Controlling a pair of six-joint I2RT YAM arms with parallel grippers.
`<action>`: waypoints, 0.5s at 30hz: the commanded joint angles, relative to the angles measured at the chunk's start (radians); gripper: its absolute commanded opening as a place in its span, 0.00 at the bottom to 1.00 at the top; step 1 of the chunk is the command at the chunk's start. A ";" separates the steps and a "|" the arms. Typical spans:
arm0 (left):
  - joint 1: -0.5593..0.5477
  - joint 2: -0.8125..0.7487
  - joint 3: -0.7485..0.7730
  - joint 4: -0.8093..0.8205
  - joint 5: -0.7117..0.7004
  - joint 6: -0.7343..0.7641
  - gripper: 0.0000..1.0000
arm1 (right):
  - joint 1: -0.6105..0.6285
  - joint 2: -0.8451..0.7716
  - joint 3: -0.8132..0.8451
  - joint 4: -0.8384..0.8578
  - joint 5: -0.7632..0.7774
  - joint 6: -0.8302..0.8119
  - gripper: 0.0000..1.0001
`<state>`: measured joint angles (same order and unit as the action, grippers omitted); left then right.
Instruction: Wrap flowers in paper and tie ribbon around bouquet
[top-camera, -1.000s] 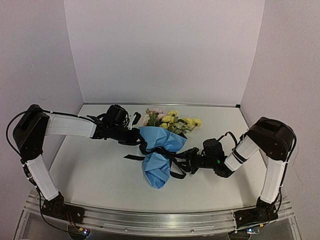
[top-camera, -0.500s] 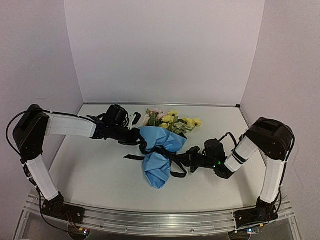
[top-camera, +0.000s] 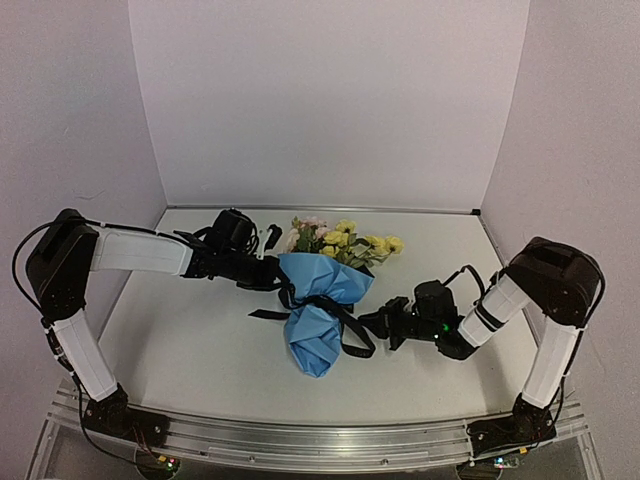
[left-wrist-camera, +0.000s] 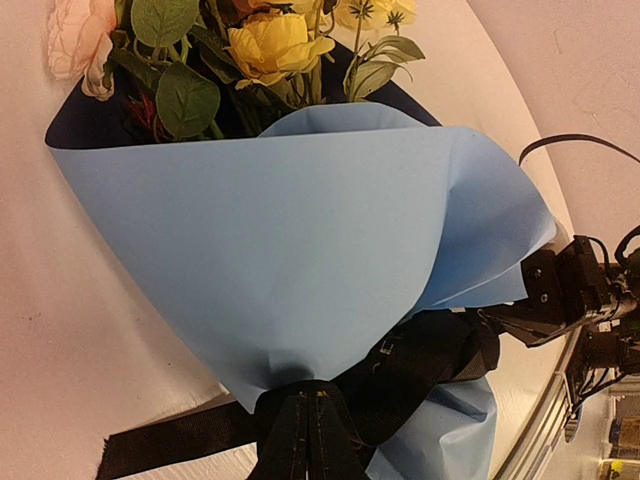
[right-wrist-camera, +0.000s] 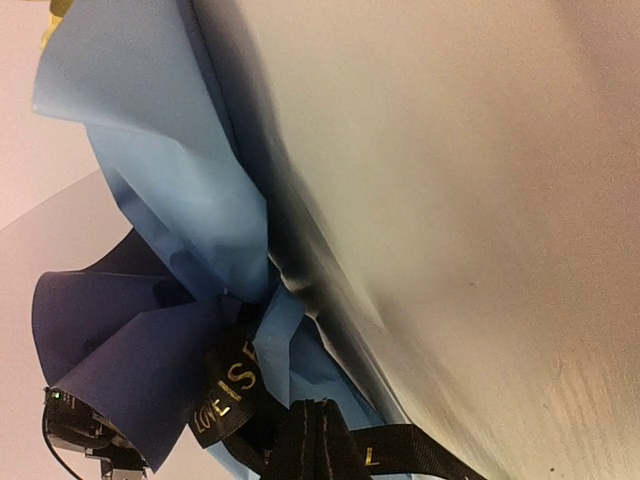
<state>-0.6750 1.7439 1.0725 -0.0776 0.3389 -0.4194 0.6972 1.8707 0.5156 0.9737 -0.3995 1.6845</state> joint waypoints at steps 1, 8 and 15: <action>0.000 -0.023 0.004 0.022 0.014 0.007 0.03 | 0.003 -0.084 0.000 -0.112 0.044 -0.087 0.00; 0.000 -0.027 0.002 0.023 0.012 0.010 0.06 | -0.003 -0.204 0.032 -0.393 0.110 -0.222 0.00; 0.000 -0.028 0.000 0.031 0.015 0.007 0.09 | -0.004 -0.310 0.087 -0.633 0.191 -0.341 0.00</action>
<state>-0.6750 1.7439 1.0725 -0.0774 0.3411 -0.4191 0.6962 1.6185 0.5540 0.5080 -0.2813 1.4446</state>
